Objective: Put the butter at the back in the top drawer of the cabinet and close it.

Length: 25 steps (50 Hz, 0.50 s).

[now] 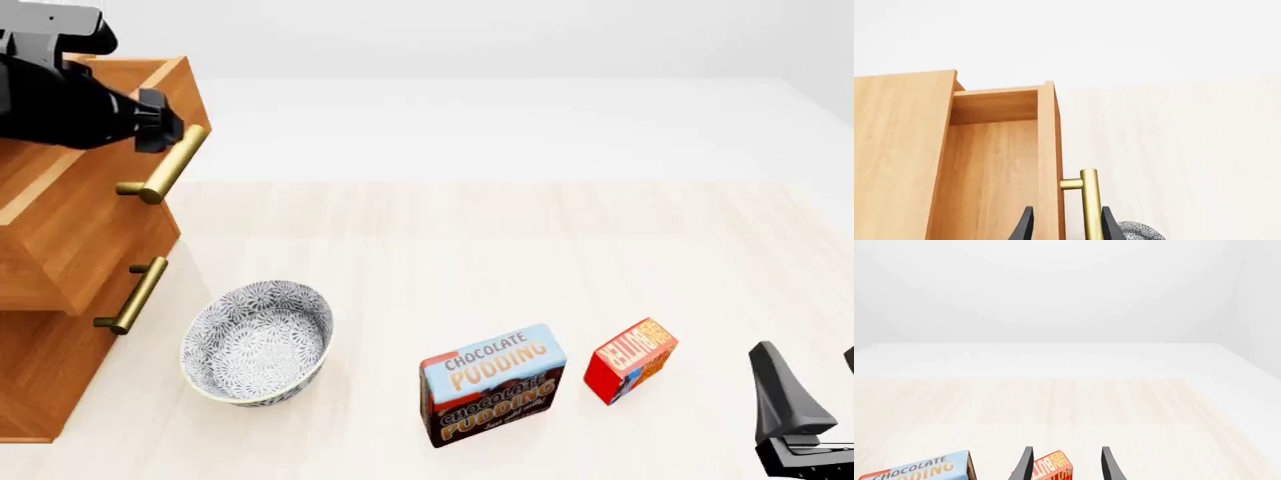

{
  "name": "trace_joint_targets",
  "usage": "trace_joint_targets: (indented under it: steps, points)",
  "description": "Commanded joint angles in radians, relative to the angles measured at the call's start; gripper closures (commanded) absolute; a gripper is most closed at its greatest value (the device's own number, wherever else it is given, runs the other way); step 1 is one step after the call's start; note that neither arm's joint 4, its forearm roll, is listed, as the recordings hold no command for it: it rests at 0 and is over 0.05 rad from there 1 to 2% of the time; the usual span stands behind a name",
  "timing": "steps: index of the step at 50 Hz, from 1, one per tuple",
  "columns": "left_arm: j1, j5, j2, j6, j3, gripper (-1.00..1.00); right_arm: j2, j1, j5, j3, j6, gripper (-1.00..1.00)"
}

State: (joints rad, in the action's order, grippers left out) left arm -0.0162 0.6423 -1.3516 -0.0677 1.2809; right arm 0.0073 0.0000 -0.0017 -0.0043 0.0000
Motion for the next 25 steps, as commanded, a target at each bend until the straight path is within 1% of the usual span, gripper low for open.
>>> trace_joint_targets:
  steps: [1,25]
  points:
    - [0.000,-0.013,-0.010,0.005,-0.014,-1.00,0.000,0.000,0.000,0.000,0.000,-1.00]
    - [-0.003,-0.029,-0.029,0.014,-0.034,-1.00,0.000,0.000,0.000,0.000,0.000,-1.00]
